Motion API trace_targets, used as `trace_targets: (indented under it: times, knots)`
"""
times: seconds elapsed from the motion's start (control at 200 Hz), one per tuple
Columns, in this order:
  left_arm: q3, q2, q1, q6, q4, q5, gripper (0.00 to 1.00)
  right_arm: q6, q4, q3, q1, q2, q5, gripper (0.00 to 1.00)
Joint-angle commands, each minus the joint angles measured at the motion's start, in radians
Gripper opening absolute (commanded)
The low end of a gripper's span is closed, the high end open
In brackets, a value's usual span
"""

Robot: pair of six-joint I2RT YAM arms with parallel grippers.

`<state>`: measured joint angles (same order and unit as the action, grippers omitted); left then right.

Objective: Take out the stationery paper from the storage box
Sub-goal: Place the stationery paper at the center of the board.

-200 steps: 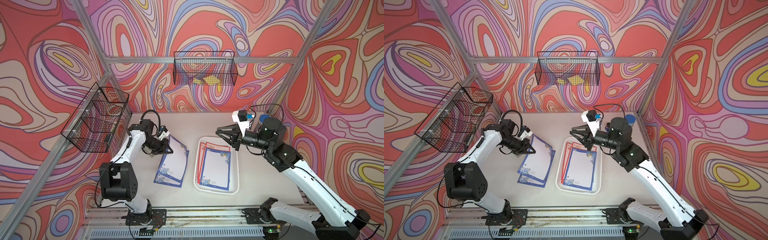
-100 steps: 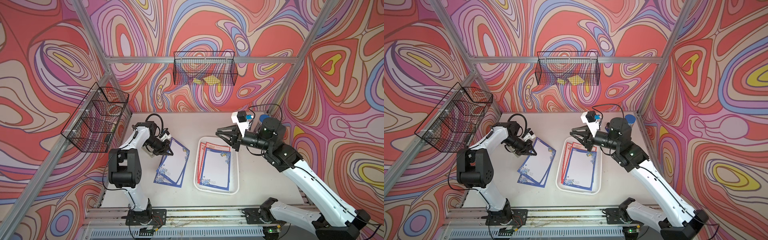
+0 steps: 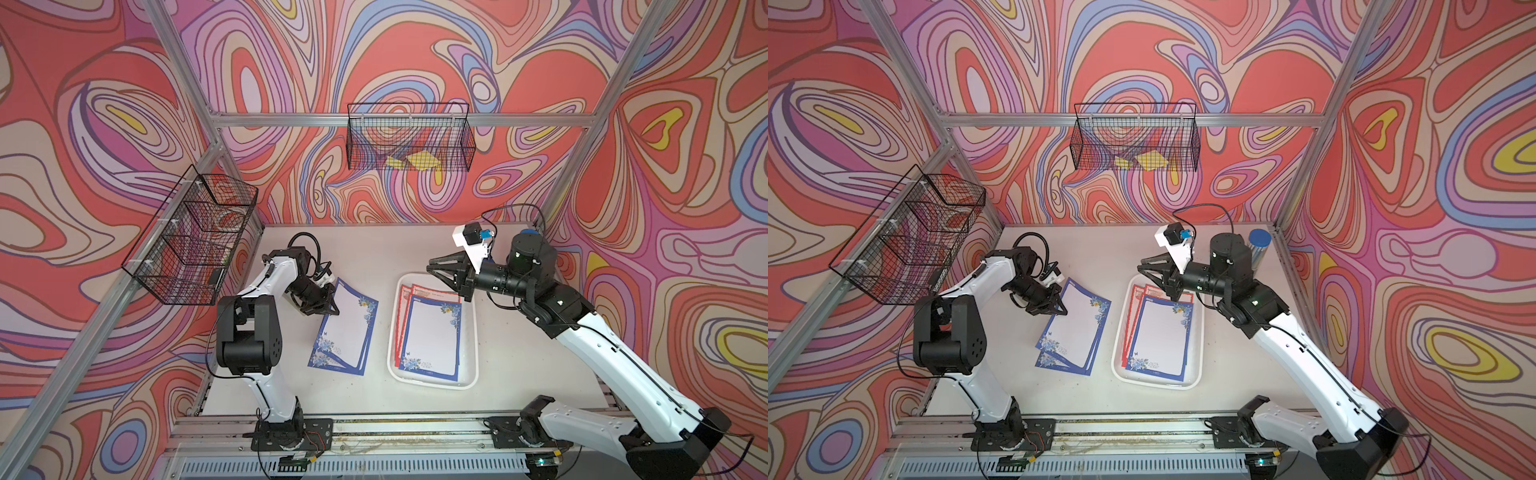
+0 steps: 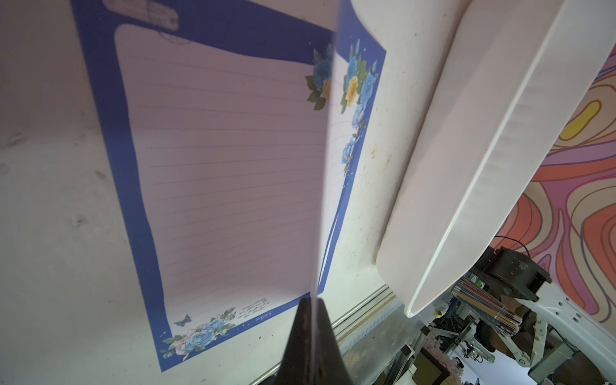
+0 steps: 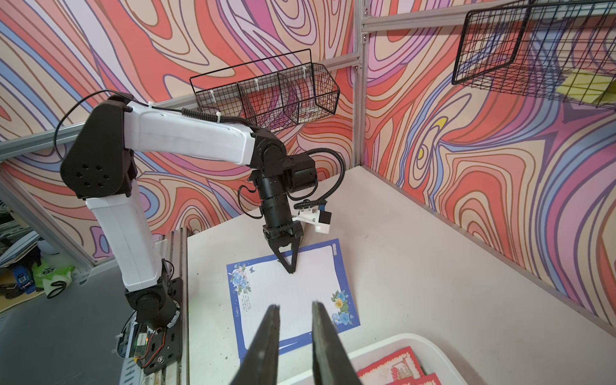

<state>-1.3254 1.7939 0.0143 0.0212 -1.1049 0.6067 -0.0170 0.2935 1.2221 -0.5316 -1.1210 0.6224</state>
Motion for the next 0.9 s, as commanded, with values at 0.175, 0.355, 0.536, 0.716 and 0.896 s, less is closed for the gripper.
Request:
trace_targets:
  times: [0.175, 0.355, 0.536, 0.716, 0.896]
  knots:
    - [0.047, -0.019, 0.006, -0.013, 0.018, -0.023, 0.0, -0.034, 0.03, 0.033, 0.001, -0.016, -0.01, 0.21]
    - [0.074, -0.021, 0.007, -0.023, 0.042, -0.064, 0.0, -0.034, 0.038, 0.034, 0.001, -0.012, -0.018, 0.21]
    - [0.084, -0.002, 0.007, -0.022, 0.05, -0.137, 0.0, -0.031, 0.044, 0.038, 0.001, -0.011, -0.021, 0.22]
    - [0.092, 0.0, 0.007, -0.033, 0.064, -0.161, 0.27, -0.031, 0.045, 0.045, 0.001, -0.016, -0.024, 0.21]
    - [0.101, -0.024, 0.007, -0.043, 0.078, -0.217, 0.49, -0.031, 0.058, 0.068, 0.001, -0.026, -0.036, 0.21]
